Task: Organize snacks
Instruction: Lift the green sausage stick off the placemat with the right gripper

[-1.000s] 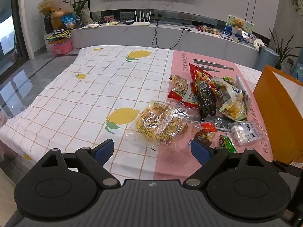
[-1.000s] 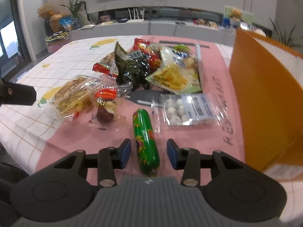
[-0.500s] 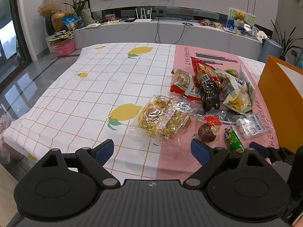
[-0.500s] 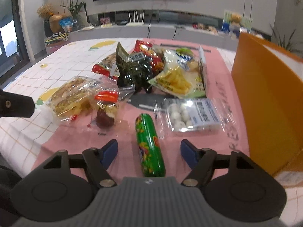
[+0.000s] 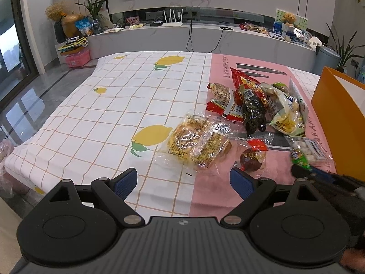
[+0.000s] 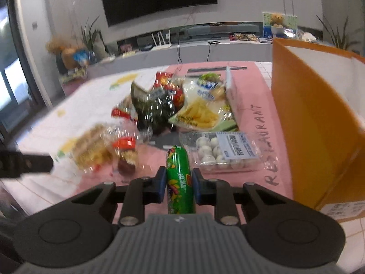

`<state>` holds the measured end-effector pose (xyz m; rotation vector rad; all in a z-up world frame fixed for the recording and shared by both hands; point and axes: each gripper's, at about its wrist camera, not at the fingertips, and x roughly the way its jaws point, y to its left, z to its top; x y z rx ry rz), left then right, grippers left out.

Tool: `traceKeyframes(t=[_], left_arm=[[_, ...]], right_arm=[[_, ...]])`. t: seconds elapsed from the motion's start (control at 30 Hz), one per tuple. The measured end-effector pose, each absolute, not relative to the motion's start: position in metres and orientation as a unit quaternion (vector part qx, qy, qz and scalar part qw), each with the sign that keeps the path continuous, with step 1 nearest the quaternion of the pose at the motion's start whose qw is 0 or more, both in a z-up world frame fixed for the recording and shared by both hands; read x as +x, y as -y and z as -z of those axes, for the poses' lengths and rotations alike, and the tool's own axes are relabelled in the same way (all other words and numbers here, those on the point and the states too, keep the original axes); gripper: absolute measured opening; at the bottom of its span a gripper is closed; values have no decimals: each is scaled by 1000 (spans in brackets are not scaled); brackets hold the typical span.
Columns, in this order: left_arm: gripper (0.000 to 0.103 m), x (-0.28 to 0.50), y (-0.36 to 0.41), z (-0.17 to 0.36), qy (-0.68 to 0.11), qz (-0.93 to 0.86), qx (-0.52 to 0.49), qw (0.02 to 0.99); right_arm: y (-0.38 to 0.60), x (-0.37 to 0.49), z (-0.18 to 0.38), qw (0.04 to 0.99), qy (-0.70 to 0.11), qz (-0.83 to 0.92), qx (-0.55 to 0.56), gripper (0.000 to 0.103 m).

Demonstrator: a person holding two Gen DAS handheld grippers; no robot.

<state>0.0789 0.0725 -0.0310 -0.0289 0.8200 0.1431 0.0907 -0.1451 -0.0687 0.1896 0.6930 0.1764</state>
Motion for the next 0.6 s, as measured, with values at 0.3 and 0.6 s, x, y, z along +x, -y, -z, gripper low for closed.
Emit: traceKeyframes(t=[0.3, 0.6], left_arm=[[103, 79, -73, 30, -400, -69, -17, 914], [103, 79, -71, 32, -402, -70, -10, 913]], right_arm=[[176, 99, 68, 887, -386, -117, 225, 22], [164, 111, 92, 850, -443, -122, 256, 22]])
